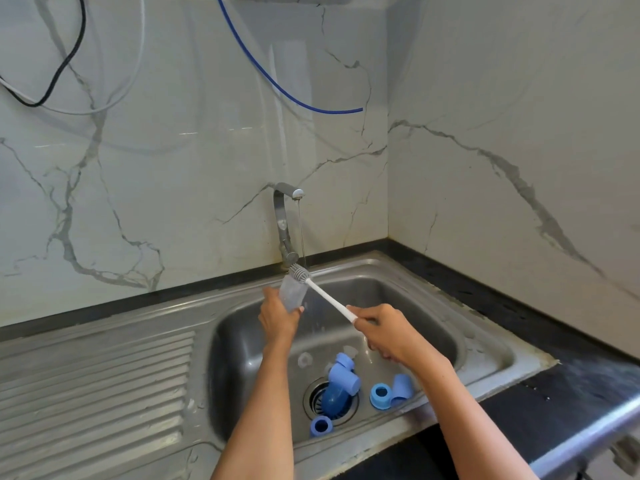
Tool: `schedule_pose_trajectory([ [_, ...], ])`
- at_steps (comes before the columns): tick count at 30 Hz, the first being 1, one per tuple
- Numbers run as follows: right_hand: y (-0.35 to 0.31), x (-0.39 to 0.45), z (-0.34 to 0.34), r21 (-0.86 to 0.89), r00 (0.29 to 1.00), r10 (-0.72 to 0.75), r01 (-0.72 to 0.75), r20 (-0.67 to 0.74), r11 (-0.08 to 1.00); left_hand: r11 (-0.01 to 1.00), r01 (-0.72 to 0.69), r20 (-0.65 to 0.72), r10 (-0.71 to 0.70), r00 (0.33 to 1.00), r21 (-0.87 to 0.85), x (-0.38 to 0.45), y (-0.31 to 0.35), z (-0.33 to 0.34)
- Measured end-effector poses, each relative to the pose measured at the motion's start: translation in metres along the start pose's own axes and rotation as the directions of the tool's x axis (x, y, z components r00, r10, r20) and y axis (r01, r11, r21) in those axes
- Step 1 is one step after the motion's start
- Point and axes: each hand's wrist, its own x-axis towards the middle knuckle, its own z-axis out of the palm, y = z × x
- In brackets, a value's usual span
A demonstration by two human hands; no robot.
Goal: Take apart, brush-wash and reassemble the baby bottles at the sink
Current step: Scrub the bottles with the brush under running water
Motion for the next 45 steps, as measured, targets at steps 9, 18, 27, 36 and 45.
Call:
schedule_pose_trajectory([
  [9, 0.007, 0.003, 0.002, -0.026, 0.998, -0.006, 0.005, -0.056, 1.000, 0.991, -0.128, 0.067, 0.130, 0.989, -0.021, -0.003, 0.005, 0.006],
  [18, 0.014, -0.002, -0.014, 0.065, 0.999, 0.031, -0.030, -0.017, 0.997, 0.989, -0.134, 0.020, 0.136, 0.991, -0.055, 0.003, 0.005, 0.002],
  [27, 0.009, 0.006, 0.005, 0.015, 0.999, 0.003, -0.002, -0.049, 1.000, 0.980, -0.189, 0.104, 0.194, 0.975, -0.057, 0.001, 0.004, 0.012],
  [36, -0.001, 0.008, 0.015, 0.061, 0.994, -0.068, 0.074, -0.090, 0.995, 0.697, 0.328, 0.221, -0.242, 0.945, -0.638, 0.007, 0.007, 0.010],
  [45, 0.008, -0.005, 0.009, 0.068, 0.999, 0.003, -0.005, 0.032, 0.998, 0.341, 0.478, 0.360, -0.354, 0.863, -0.809, 0.018, 0.004, -0.002],
])
